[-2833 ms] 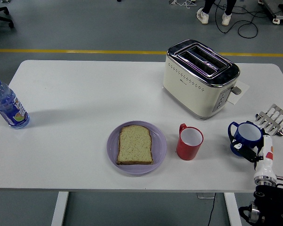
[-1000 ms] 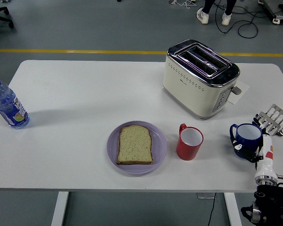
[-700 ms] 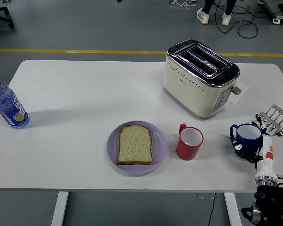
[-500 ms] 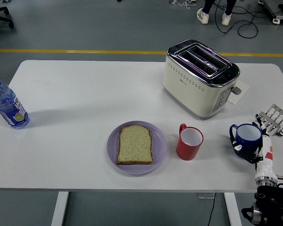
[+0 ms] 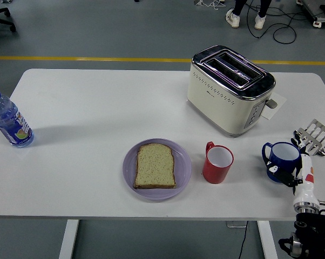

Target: Pick up the cup,pour liquid into bread,place the cup on the desk

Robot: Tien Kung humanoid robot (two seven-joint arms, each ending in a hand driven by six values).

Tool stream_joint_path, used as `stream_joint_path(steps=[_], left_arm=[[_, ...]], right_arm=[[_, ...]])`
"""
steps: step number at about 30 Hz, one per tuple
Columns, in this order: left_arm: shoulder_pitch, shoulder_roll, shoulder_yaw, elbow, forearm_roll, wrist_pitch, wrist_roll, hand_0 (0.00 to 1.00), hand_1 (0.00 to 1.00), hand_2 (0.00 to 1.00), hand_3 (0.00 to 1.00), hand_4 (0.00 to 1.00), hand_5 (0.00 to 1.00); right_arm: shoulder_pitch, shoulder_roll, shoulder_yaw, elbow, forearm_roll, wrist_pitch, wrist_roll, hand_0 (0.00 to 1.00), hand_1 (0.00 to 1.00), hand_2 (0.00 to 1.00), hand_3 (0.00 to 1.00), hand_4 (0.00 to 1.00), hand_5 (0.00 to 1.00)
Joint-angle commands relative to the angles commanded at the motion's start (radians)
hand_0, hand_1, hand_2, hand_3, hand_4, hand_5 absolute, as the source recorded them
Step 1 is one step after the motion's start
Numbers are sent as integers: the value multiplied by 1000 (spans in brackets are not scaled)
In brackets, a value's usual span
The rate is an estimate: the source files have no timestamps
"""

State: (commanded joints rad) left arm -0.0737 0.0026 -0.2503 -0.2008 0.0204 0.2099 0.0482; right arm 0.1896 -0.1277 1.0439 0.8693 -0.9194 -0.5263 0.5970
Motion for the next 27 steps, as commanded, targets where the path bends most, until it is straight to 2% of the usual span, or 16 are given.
stream_joint_path(steps=[5,14,19,27], left_arm=[[-3,1,-4,0,2,0,0,633,645,653,506,241,855],[-5,2,-7,0,3,0,0,634,645,653,506,241,854],[-6,2,-9,0,5,0,0,634,645,653,506,241,854],[-7,2,-10,0,7,0,0,633,646,653,507,241,852]], right_arm=[[-8,-2,18,23,-11,14,8,978,832,980,998,916,2],[-21,-2,49,66,-64,-5,12,975,831,974,998,917,2],[-39,-8,77,134,-100,-18,10,975,831,974,998,917,2],[-49,-14,104,203,-117,-28,14,963,825,964,998,935,18]])
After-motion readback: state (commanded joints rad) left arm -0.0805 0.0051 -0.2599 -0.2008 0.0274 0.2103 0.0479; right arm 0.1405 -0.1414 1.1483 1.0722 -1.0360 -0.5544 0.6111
